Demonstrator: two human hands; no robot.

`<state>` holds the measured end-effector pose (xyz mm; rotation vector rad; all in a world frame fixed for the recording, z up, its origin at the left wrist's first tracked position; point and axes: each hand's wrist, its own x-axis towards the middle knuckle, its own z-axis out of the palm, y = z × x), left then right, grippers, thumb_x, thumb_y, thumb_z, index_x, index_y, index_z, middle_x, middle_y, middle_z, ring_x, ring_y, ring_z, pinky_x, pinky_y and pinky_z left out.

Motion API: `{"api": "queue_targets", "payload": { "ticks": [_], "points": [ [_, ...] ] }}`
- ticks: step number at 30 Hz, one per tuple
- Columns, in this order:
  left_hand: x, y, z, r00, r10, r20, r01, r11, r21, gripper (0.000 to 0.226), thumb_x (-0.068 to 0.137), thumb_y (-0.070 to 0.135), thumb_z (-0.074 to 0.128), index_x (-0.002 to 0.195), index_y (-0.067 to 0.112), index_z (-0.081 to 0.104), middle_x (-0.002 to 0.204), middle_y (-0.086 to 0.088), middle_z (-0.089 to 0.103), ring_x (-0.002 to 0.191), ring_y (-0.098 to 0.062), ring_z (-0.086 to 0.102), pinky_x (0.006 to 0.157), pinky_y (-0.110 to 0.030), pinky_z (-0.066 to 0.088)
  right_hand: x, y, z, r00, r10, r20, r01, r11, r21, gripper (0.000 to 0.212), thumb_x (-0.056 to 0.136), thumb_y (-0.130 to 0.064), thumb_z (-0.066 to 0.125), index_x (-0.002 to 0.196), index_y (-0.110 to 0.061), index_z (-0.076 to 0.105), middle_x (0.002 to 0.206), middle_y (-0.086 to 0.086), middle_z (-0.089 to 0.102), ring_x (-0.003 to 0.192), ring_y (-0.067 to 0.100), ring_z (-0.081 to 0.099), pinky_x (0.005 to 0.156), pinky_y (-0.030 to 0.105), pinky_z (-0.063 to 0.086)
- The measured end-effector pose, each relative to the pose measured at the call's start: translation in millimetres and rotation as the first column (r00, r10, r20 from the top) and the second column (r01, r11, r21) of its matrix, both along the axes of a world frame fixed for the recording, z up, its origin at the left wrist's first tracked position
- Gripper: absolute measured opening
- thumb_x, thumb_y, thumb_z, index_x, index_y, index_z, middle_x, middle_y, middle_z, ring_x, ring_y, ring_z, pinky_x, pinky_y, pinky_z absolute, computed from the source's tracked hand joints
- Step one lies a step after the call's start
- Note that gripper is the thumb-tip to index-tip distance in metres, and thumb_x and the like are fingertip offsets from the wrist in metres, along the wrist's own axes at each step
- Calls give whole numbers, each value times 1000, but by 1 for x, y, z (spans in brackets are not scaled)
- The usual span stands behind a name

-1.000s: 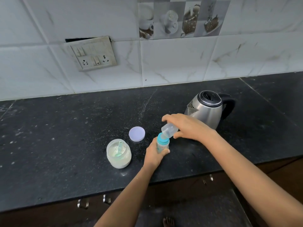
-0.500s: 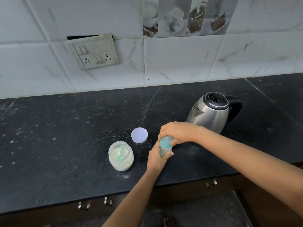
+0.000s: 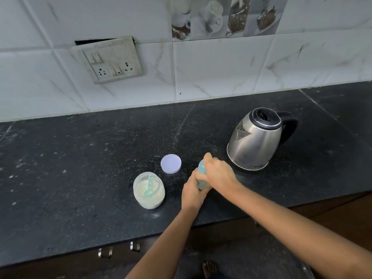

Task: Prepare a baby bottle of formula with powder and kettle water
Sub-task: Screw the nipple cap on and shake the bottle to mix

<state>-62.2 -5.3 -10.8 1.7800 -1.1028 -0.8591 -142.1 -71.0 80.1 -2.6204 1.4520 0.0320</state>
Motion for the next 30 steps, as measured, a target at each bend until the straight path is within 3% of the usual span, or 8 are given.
{"api": "queue_targets", "payload": {
  "ticks": [5,9,12,15,19,22,27,30],
  "points": [
    [-2,1,0,999,29,21,-29,1000,-5,49,81,31,72,126,24,53,112,9,64,103,-8,60,85,-25,48,-6,12,-20,884,-318,343,248,940,233,59,75,-67,61,108,-21,41,93,-1,60,89,27,61,72,36,46],
    [1,0,3,999,-7,53,10,998,-68,55,79,25,75,127,35,51,121,21,59,116,4,53,95,-24,43,-35,3,-47,791,-267,551,29,915,402,62,68,-51,78,118,-32,47,87,-9,52,81,6,53,70,24,41],
    [17,3,-2,964,-56,259,57,998,2,88,72,30,82,145,20,36,147,11,39,146,-11,16,120,-37,18,-45,-2,-58,715,-231,660,-86,907,412,64,70,-33,83,124,-37,49,107,-9,49,92,-4,48,76,14,37],
    [33,12,-12,907,-30,419,9,999,51,87,81,41,74,150,16,28,157,2,28,149,-18,11,121,-34,10,-42,-8,-65,681,-203,703,-194,877,441,60,72,-29,82,123,-37,52,117,-13,59,110,2,55,92,20,44],
    [37,19,-23,847,-72,527,58,997,42,60,99,34,49,150,12,27,158,-1,26,149,-16,12,118,-23,-5,-35,-17,-63,577,-333,746,-250,798,549,53,71,-13,84,114,-29,57,110,-7,68,105,9,64,90,19,49],
    [36,17,-26,835,-63,547,48,998,41,54,101,29,43,150,13,27,159,-3,23,149,-13,10,117,-20,-7,-25,-23,-49,356,-581,732,-274,683,677,45,76,-1,77,109,-24,56,108,8,67,100,26,67,83,30,57],
    [37,14,-28,837,-48,544,30,999,42,52,102,30,39,151,18,27,161,-1,18,149,-13,8,118,-21,-4,-11,-36,-16,119,-851,511,-501,393,771,56,67,-26,71,115,-12,47,93,10,54,70,25,67,66,40,59],
    [38,14,-30,838,-43,544,16,998,53,51,102,31,38,151,20,26,161,0,16,149,-16,9,118,-22,-1,-4,-44,-9,-29,-938,345,-658,278,700,65,67,-25,74,124,-14,45,105,11,52,92,27,64,72,49,59]
  ]
}}
